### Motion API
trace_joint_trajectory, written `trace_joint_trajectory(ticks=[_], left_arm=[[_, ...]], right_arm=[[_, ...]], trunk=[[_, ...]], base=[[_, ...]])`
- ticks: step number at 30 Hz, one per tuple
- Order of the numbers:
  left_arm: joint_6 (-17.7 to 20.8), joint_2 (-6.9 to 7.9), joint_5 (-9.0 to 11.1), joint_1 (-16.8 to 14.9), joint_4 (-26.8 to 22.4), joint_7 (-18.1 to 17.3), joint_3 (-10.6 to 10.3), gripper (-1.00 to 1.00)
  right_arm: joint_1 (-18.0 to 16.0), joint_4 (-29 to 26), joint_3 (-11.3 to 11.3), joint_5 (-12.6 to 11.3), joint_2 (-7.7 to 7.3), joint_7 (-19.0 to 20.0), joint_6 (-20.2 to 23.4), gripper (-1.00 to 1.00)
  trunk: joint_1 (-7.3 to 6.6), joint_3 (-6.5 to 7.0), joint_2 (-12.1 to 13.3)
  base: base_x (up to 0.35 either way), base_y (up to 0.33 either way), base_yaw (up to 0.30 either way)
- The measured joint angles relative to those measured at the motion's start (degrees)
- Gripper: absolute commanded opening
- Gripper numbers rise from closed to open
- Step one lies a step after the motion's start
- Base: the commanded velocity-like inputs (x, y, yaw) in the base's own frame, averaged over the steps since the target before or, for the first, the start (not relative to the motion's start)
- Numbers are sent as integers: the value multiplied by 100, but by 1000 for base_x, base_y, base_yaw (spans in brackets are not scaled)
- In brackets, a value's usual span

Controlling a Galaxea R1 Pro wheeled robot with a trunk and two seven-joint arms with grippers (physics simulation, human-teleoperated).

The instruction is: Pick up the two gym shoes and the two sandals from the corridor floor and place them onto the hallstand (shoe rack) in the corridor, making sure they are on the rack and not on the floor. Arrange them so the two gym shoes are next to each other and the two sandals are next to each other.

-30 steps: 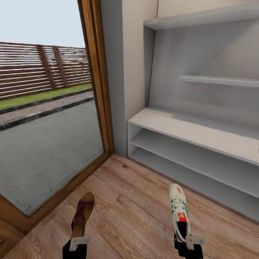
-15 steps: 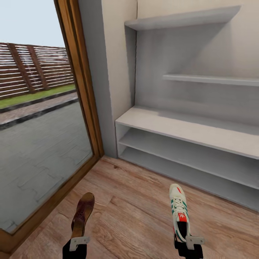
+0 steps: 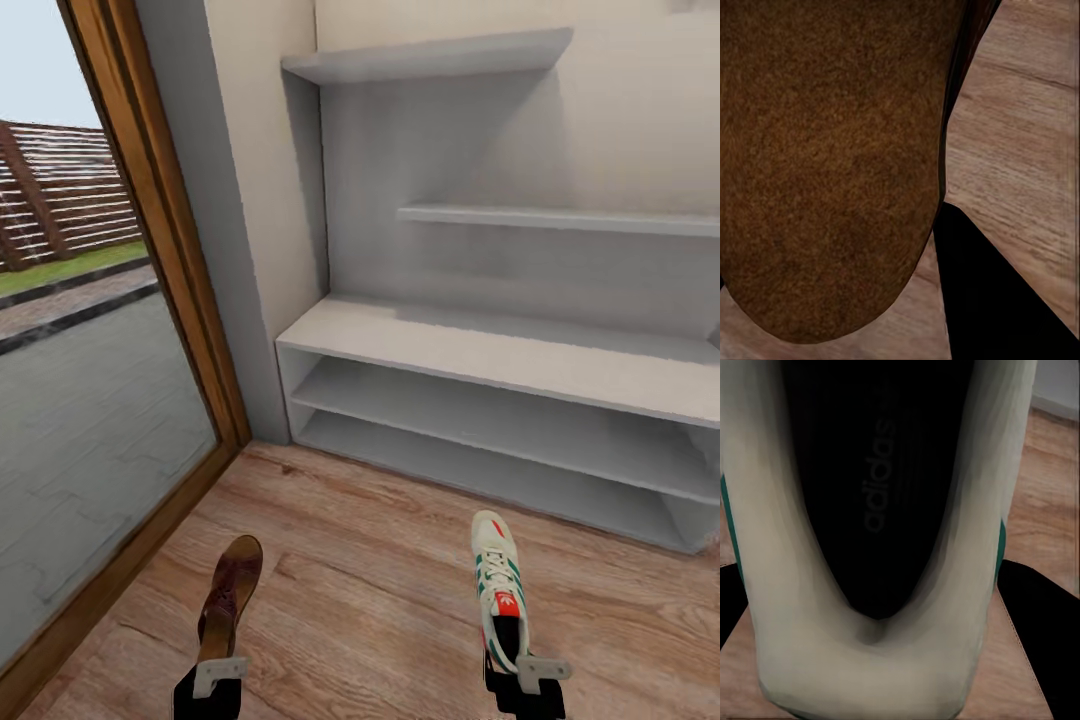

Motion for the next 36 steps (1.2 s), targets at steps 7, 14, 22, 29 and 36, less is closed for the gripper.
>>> trace_joint_trajectory(ticks=[7,14,22,29,36], left_arm=[[0,0,6,0,2,0,-1,-100],[0,0,6,1,2,0,-6,-100],[0,0,4,0,-4,1,-15,-100],[-1,1,12,0,-4,2,-9,-100],[0,0,10,1,-10,0,-7,-100]], right_arm=[[-4,0,2,1,6,-1,1,-100],[0,1,2,0,7,-3,2,-100],[0,-1,-19,-7,1,-5,2,-100],[0,-1,-2,0,8,-4,4,-100],[-2,7,-2,4,-11,6,2,-100]], trunk=[[0,0,0],[0,0,0],[-1,0,-1],[0,0,0],[0,0,0]], base=[[0,0,-276],[0,0,-273],[0,69,-256],[0,274,-234],[0,62,-34]])
